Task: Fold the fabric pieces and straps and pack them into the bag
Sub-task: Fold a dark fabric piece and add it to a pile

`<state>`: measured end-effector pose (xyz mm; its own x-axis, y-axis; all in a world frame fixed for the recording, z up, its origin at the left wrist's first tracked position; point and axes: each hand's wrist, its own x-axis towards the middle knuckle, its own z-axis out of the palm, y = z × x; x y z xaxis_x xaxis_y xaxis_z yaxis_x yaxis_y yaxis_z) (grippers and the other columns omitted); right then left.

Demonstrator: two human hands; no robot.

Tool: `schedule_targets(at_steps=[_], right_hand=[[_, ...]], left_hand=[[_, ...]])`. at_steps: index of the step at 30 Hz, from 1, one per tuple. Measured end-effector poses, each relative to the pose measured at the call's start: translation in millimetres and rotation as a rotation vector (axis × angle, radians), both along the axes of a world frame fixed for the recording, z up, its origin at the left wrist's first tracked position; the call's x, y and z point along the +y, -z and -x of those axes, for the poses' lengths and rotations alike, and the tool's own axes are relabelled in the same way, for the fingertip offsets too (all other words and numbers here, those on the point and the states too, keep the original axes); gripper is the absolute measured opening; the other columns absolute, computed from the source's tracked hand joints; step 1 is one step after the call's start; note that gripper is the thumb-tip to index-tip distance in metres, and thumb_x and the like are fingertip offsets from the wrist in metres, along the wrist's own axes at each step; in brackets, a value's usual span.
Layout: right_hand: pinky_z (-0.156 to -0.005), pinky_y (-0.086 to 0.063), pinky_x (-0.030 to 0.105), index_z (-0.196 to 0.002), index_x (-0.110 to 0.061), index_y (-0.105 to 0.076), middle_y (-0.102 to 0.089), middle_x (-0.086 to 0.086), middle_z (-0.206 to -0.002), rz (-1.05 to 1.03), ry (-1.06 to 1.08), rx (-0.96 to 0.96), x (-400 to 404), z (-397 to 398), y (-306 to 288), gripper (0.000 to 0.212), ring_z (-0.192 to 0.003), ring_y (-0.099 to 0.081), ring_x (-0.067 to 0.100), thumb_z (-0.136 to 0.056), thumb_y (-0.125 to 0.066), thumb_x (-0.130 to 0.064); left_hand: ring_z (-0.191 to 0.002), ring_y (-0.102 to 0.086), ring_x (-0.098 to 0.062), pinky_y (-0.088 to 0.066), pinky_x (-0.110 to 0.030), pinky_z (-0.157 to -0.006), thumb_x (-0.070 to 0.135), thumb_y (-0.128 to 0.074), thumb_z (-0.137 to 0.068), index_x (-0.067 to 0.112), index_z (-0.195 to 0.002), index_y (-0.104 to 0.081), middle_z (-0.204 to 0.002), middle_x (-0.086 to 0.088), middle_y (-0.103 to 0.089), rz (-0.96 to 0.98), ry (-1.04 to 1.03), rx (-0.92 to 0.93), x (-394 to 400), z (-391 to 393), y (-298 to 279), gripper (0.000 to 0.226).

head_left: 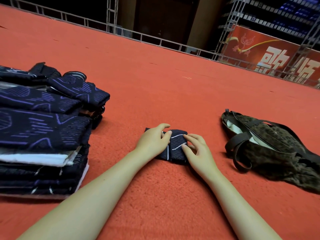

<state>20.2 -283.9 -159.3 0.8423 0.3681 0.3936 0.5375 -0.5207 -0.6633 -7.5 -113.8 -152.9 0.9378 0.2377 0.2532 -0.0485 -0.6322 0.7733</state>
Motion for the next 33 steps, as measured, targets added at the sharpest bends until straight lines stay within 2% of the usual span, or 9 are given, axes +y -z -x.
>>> schedule_targets(at_steps=[5,9,12,14,17,20,24,29,33], right_hand=[[-0.106,-0.036,0.025,-0.126,-0.005,-0.059,-0.049,0.005,-0.131,0.180,0.007,-0.053,-2,-2,2,0.036,-0.122,-0.048,0.017,-0.091,-0.057,-0.011],[-0.106,-0.017,0.018,-0.132,-0.010,-0.054,-0.045,0.008,-0.139,0.322,0.042,-0.049,-1,-2,2,0.041,-0.132,-0.032,0.020,-0.093,-0.056,-0.018],[-0.109,-0.020,0.023,-0.132,-0.019,-0.056,-0.043,0.007,-0.142,0.339,0.068,0.038,0,-1,0,0.039,-0.134,-0.031,0.020,-0.093,-0.056,-0.023],[-0.104,-0.033,0.025,-0.123,-0.021,-0.064,-0.052,0.004,-0.134,0.272,0.082,0.060,1,-2,-2,0.033,-0.123,-0.043,0.016,-0.090,-0.060,-0.021],[-0.076,-0.043,0.012,-0.119,-0.021,-0.063,-0.064,-0.007,-0.103,0.008,0.101,0.203,2,0,-9,0.033,-0.083,-0.057,0.003,-0.086,-0.066,-0.014],[-0.076,-0.050,0.025,-0.135,-0.017,-0.046,-0.067,0.001,-0.094,-0.293,0.093,0.455,1,-4,-11,0.057,-0.080,-0.063,0.013,-0.084,-0.068,-0.006],[-0.064,-0.052,0.020,-0.130,-0.006,-0.053,-0.069,0.010,-0.092,-0.581,-0.020,0.538,4,-2,-16,0.045,-0.074,-0.064,0.015,-0.087,-0.058,0.004],[-0.079,-0.051,0.035,-0.120,-0.007,-0.063,-0.072,0.011,-0.101,-0.768,-0.077,0.523,-4,0,-26,0.030,-0.088,-0.067,0.026,-0.091,-0.053,-0.006],[-0.068,-0.045,0.022,-0.111,-0.019,-0.069,-0.065,-0.004,-0.082,-0.427,-0.119,0.361,1,4,-21,0.031,-0.073,-0.057,0.009,-0.091,-0.053,-0.002]], left_hand=[[-0.111,-0.050,-0.017,-0.038,-0.035,-0.100,0.040,-0.056,-0.087,0.033,-0.132,-0.047,-0.105,0.011,-0.062,-0.208,0.035,0.040,-4,2,3,0.046],[-0.121,-0.035,-0.017,-0.027,-0.032,-0.104,0.041,-0.051,-0.091,0.033,-0.133,-0.047,-0.123,0.004,-0.050,-0.326,0.015,0.027,-6,4,5,0.043],[-0.119,-0.038,-0.019,-0.030,-0.033,-0.104,0.038,-0.047,-0.094,0.032,-0.129,-0.053,-0.118,0.002,-0.053,-0.307,-0.003,-0.014,-6,4,3,0.036],[-0.115,-0.041,-0.018,-0.031,-0.033,-0.101,0.039,-0.048,-0.094,0.034,-0.126,-0.056,-0.114,0.003,-0.054,-0.356,-0.003,0.000,-5,4,2,0.034],[-0.115,-0.041,-0.017,-0.029,-0.033,-0.099,0.042,-0.050,-0.092,0.036,-0.126,-0.056,-0.114,0.004,-0.052,-0.435,0.012,0.038,-6,4,1,0.035],[-0.114,-0.041,-0.016,-0.030,-0.033,-0.099,0.042,-0.052,-0.091,0.035,-0.126,-0.056,-0.114,0.005,-0.053,-0.404,0.024,0.022,-7,2,2,0.035],[-0.104,-0.046,-0.012,-0.037,-0.025,-0.091,0.034,-0.061,-0.087,0.029,-0.120,-0.061,-0.105,0.005,-0.053,-0.222,0.049,-0.090,-10,-1,3,0.033],[-0.067,-0.058,-0.008,-0.046,-0.022,-0.074,0.017,-0.061,-0.088,0.017,-0.109,-0.067,-0.090,0.002,-0.064,0.240,0.117,-0.082,-32,1,-2,0.022],[-0.083,-0.066,-0.029,-0.057,-0.031,-0.072,0.026,-0.033,-0.102,0.011,-0.096,-0.060,-0.098,-0.019,-0.066,0.820,0.091,0.069,-40,-2,-4,0.032]])
